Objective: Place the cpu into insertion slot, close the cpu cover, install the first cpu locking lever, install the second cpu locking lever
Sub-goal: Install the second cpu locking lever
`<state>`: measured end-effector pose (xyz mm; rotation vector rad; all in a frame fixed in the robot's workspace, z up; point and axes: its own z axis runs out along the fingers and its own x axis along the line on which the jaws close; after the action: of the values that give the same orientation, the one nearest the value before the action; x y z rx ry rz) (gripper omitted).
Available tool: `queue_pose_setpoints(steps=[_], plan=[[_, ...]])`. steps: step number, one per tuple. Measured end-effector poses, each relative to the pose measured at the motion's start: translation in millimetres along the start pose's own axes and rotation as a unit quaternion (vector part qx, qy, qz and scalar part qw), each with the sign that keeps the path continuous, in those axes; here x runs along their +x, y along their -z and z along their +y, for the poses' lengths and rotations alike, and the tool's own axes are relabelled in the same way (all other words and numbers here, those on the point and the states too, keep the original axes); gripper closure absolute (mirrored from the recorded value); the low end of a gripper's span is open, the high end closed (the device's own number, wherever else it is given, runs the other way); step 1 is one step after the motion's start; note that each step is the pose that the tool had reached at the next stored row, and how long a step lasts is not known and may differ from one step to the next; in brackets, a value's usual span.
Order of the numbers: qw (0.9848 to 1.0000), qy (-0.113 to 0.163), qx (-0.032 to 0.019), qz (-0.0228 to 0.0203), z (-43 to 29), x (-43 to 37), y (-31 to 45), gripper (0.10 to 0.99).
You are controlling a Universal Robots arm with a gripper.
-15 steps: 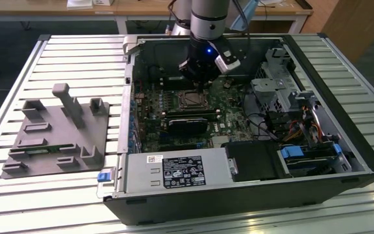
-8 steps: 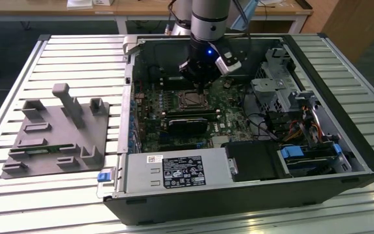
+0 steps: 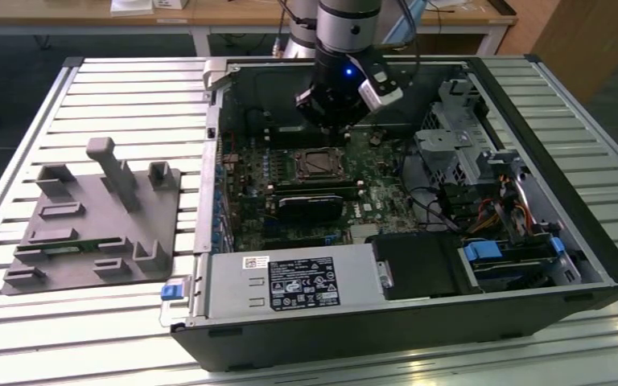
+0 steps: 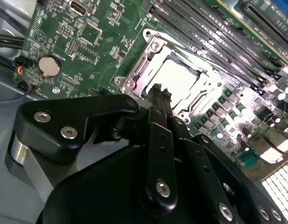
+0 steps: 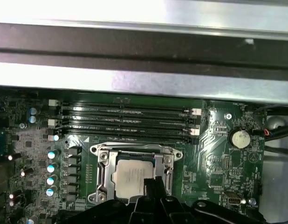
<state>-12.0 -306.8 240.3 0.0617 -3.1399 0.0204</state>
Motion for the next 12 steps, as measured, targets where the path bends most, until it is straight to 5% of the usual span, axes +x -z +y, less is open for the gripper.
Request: queue_pose_setpoints(steps=[12], plan=[[0.9999,0.000,-0.0162,0.0018,-28.4,1.3,-1.0,0.973]])
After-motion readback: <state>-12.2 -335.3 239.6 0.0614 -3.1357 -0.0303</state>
